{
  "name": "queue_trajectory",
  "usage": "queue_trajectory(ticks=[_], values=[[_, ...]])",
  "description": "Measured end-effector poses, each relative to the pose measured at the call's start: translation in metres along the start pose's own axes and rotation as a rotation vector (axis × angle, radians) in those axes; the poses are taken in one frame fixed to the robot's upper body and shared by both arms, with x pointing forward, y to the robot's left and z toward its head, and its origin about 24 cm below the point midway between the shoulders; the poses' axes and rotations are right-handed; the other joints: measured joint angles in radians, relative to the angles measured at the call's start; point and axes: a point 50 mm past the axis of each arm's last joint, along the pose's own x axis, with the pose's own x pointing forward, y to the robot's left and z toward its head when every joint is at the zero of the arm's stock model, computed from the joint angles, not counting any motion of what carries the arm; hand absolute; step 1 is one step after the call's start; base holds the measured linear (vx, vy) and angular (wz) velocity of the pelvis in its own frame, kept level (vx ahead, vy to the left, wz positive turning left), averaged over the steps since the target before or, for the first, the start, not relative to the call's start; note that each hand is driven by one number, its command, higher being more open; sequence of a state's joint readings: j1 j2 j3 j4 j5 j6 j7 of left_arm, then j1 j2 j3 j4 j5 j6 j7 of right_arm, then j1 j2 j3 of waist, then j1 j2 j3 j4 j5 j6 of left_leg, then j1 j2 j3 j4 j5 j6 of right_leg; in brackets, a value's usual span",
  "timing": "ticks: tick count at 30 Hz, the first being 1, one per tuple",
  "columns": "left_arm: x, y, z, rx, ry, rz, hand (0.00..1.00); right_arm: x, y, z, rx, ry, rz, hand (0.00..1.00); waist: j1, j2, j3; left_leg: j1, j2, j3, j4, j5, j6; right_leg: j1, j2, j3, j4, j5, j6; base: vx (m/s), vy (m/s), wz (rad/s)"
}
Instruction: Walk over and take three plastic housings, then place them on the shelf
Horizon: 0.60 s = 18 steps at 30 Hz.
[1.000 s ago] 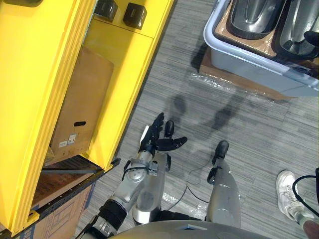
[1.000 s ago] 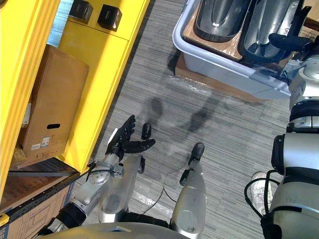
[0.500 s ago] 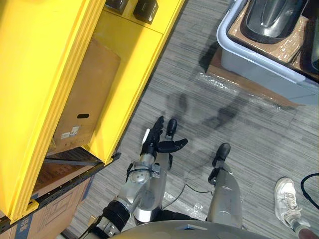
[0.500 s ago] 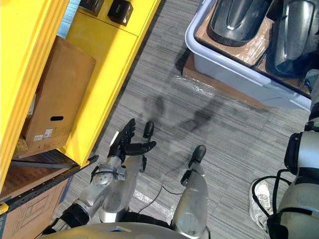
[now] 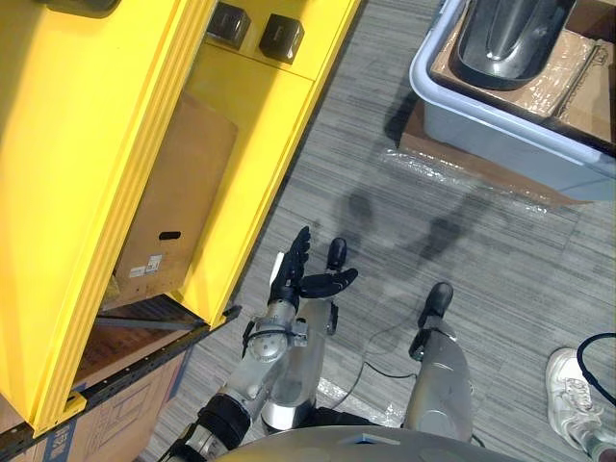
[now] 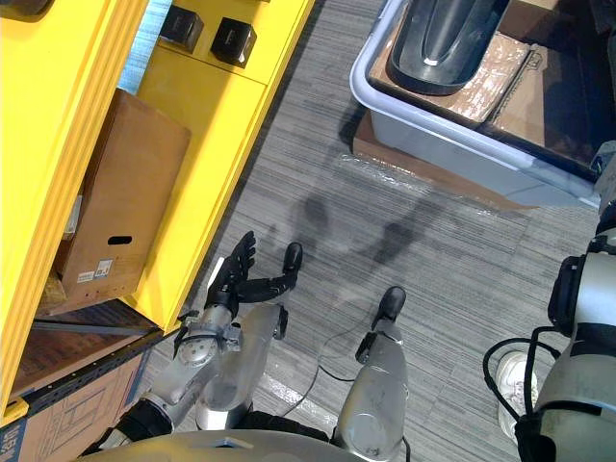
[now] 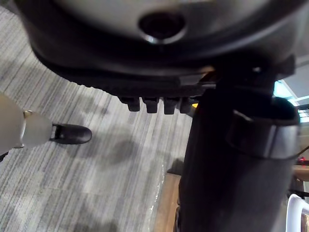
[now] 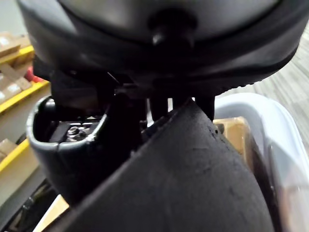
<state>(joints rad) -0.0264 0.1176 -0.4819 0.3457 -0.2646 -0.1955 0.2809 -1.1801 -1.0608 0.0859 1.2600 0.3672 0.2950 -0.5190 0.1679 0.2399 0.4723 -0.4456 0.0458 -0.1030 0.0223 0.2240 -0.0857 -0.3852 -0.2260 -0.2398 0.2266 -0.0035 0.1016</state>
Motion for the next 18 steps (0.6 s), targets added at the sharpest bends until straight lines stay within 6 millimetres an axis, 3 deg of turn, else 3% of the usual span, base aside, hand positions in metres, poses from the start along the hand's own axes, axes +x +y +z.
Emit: queue_trajectory(ticks=[4, 10, 13, 17, 18], values=[[0.0, 0.003, 0.002, -0.009, -0.011, 0.014, 1.0, 0.0, -0.001, 0.0, 0.019, -0.08, -0.028, 0.0, -0.017, 0.0, 0.0, 0.028, 0.002, 0.006, -0.01, 0.001, 0.0, 0.015, -0.001, 0.005, 0.007, -0.006, 0.006, 0.02, -0.041, -0.04], [-0.009, 0.028, 0.028, -0.136, -0.136, 0.105, 1.0, -0.022, 0.011, 0.023, 0.006, -0.408, -0.027, 0.0, -0.092, -0.014, 0.01, 0.117, 0.007, 0.001, -0.046, 0.0, -0.004, 0.091, 0.0, -0.008, 0.014, -0.037, 0.013, 0.06, -0.054, 0.03], [-0.016, 0.05, 0.059, -0.218, -0.284, 0.147, 1.0, -0.043, 0.014, 0.026, 0.016, -0.591, -0.003, 0.0, -0.128, -0.056, 0.038, 0.168, 0.021, -0.002, -0.065, -0.004, -0.01, 0.136, 0.012, -0.016, 0.011, -0.049, 0.014, 0.09, -0.081, 0.04], [-0.023, 0.065, 0.094, -0.276, -0.445, 0.118, 1.0, -0.078, 0.021, 0.005, 0.033, -0.776, 0.047, 0.0, -0.162, -0.106, 0.034, 0.246, 0.034, -0.009, -0.086, -0.015, -0.02, 0.236, 0.024, -0.059, -0.011, -0.048, 0.016, 0.12, -0.088, 0.04], [-0.026, 0.066, 0.103, -0.295, -0.487, 0.088, 1.0, -0.09, 0.026, -0.006, 0.019, -0.824, 0.074, 0.0, -0.168, -0.13, 0.009, 0.252, 0.035, -0.007, -0.087, -0.022, -0.019, 0.25, 0.028, -0.062, -0.031, -0.048, 0.017, 0.07, -0.039, -0.06]])
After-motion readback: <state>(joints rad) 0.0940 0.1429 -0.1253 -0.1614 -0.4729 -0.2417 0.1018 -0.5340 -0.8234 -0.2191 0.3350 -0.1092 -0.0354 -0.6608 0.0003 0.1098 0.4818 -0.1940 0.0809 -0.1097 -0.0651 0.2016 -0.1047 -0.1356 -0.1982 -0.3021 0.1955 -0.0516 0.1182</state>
